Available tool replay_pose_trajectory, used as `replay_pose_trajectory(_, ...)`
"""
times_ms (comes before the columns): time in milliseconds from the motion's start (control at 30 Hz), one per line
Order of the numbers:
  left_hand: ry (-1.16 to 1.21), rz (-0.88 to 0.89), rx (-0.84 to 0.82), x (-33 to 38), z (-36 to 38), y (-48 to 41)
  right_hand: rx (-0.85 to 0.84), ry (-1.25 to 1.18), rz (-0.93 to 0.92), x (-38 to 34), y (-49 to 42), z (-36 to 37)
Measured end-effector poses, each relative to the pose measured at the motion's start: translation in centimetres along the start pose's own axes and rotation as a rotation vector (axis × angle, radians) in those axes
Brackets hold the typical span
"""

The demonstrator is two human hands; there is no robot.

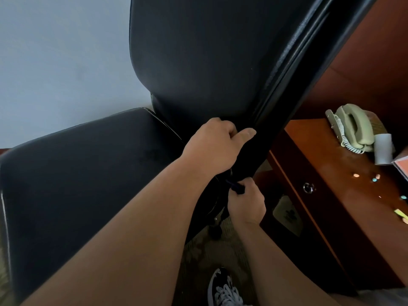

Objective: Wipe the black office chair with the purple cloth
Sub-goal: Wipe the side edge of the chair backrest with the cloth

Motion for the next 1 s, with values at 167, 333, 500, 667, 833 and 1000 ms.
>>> replay_pose_trajectory(167, -0.019, 0.001, 0.008, -0.2, 0.0, -0.1, 0.057, -0.175, 0.005, -0.3, 0.1, -0.4)
replay_pose_trajectory(333, -0.021, 0.016, 0.01, -0.1, -0.1, -0.2, 0.13, -0.465, 0.071, -2.1, 0.3, -0.8)
replay_pose_trajectory(500, -0.031, 0.021, 0.017, -0.2, 0.0, -0.2, 0.044, -0.479, 0.183, -1.4, 0.7, 0.1)
replay_pose_trajectory(667, -0.036, 0.011, 0.011, -0.3, -0.1, -0.3, 0.075, -0.551, 0.179, -2.1, 0.2, -1.0)
replay_pose_trajectory(833, -0.026, 0.011, 0.008, -0.3, -0.2, -0.3, 0.086, -0.595, 0.124, -2.6, 0.7, -1.3)
replay_pose_trajectory(1000, -0.026, 0.001, 0.008, -0.3, -0.1, -0.3, 0.01, -0.465, 0.238, -1.4, -0.1, -0.6)
Point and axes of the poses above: each hand's wrist, its own y-axis away from the middle knuckle, its own z-axis out of the palm, x = y × z, the point moved 3 cm from there along -y, towards the middle knuckle, and after that the axes turned 2 degrees about z, right-handed, at the moved point
